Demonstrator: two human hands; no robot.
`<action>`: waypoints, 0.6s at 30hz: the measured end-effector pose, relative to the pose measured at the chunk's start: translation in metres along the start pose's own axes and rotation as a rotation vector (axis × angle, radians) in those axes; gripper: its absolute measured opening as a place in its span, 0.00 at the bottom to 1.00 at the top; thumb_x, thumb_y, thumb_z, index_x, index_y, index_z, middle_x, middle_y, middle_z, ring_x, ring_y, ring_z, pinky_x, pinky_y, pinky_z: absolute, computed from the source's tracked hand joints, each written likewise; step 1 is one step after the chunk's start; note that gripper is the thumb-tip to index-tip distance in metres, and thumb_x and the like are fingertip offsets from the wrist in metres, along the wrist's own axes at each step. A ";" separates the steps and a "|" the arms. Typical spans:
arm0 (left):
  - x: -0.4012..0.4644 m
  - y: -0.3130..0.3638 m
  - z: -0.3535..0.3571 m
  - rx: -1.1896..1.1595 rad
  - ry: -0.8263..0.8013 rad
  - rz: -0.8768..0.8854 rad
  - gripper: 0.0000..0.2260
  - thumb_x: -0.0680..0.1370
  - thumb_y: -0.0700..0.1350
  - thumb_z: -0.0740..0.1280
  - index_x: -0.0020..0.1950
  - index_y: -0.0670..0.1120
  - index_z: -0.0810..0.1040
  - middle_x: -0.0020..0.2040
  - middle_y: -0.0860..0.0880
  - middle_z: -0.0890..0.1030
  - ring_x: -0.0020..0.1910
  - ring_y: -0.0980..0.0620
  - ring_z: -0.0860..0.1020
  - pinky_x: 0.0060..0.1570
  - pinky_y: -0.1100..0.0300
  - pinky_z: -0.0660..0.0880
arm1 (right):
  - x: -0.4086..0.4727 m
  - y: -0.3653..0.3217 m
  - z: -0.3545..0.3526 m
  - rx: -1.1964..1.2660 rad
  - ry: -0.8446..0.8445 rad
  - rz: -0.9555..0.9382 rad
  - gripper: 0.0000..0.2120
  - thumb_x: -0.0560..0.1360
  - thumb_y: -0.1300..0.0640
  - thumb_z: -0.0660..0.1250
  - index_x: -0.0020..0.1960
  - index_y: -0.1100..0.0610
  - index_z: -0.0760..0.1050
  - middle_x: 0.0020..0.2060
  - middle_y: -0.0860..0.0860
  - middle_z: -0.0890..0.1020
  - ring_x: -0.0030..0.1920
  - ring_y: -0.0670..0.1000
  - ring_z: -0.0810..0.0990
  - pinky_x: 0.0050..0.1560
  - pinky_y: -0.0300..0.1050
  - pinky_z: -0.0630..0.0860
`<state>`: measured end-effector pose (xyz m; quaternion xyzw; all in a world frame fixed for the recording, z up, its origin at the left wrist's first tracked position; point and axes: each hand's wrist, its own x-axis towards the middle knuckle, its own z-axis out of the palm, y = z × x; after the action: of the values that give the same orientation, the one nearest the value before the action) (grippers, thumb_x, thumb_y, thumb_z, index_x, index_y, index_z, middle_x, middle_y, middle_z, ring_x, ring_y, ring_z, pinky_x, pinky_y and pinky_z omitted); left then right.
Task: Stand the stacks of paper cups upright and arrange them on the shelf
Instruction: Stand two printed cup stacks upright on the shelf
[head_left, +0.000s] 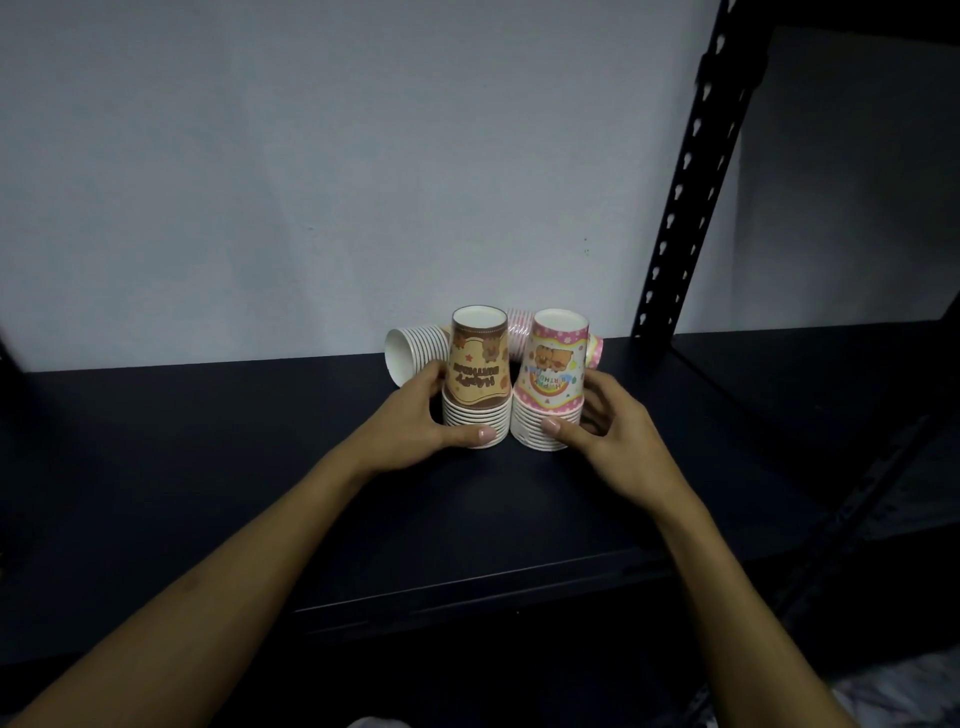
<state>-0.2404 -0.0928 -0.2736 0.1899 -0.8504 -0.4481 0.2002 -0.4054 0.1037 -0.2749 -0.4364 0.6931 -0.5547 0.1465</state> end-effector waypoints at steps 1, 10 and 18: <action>0.000 0.000 0.000 -0.002 0.003 0.002 0.38 0.67 0.54 0.81 0.72 0.52 0.68 0.66 0.59 0.78 0.64 0.63 0.77 0.65 0.61 0.73 | 0.000 0.000 0.000 0.015 0.004 0.013 0.31 0.72 0.60 0.77 0.71 0.55 0.69 0.62 0.46 0.82 0.62 0.42 0.81 0.68 0.49 0.76; -0.002 0.002 0.000 -0.012 0.010 0.002 0.37 0.67 0.54 0.81 0.72 0.52 0.69 0.65 0.59 0.79 0.63 0.64 0.77 0.63 0.63 0.73 | -0.002 -0.004 0.000 -0.065 0.016 -0.010 0.28 0.73 0.54 0.76 0.71 0.51 0.73 0.61 0.44 0.82 0.60 0.42 0.81 0.65 0.47 0.77; -0.003 0.002 0.000 0.008 0.014 -0.002 0.35 0.68 0.54 0.81 0.71 0.54 0.69 0.64 0.61 0.78 0.62 0.65 0.77 0.62 0.64 0.73 | -0.002 -0.003 0.003 -0.116 0.006 -0.022 0.31 0.72 0.52 0.77 0.73 0.49 0.71 0.64 0.44 0.81 0.63 0.44 0.80 0.68 0.54 0.76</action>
<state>-0.2383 -0.0903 -0.2726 0.1946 -0.8506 -0.4434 0.2052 -0.4014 0.1032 -0.2737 -0.4501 0.7196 -0.5166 0.1128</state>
